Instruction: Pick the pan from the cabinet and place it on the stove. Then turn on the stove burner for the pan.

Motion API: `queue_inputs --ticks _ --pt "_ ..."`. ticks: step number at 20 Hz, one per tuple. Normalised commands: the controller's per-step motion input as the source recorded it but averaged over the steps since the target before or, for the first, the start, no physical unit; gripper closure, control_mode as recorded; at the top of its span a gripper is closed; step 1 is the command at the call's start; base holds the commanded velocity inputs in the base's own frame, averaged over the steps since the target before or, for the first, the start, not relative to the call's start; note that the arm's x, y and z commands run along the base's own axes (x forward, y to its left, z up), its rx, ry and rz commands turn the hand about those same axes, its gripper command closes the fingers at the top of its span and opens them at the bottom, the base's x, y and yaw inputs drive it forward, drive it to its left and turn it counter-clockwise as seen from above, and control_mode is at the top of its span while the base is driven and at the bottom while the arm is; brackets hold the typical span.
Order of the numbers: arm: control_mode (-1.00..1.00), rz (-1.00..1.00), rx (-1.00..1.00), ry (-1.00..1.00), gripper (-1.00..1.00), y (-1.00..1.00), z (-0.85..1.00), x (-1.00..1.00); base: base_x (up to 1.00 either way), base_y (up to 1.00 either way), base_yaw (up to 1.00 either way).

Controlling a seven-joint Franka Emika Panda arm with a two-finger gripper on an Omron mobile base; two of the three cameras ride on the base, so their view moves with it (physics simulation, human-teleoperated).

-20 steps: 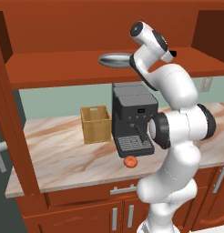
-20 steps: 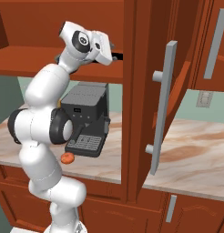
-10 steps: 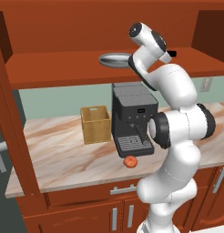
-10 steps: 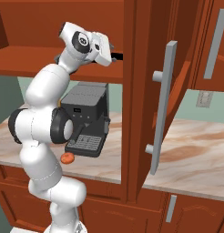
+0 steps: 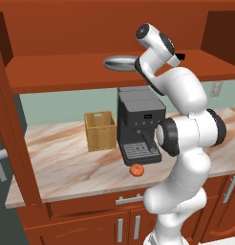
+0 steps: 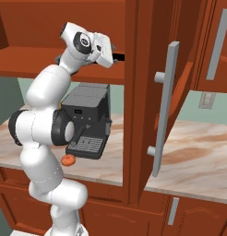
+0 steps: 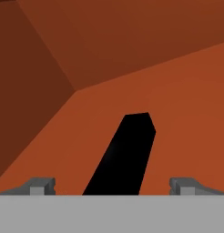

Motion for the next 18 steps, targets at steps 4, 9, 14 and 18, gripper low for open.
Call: queue_inputs --ticks 4,9,14,18 --pt "-1.0 0.0 0.0 0.0 -1.0 0.09 -0.27 0.05 0.0 0.0 0.0" --pt "-1.0 0.0 0.01 0.0 1.0 0.1 -0.28 0.11 0.0 0.0 0.0" --pt "-1.0 0.01 0.02 0.0 1.0 0.05 -0.24 0.12 0.0 0.0 0.0" --pt "-1.0 0.01 0.0 0.02 1.0 0.02 -0.15 0.01 0.0 0.0 0.0"
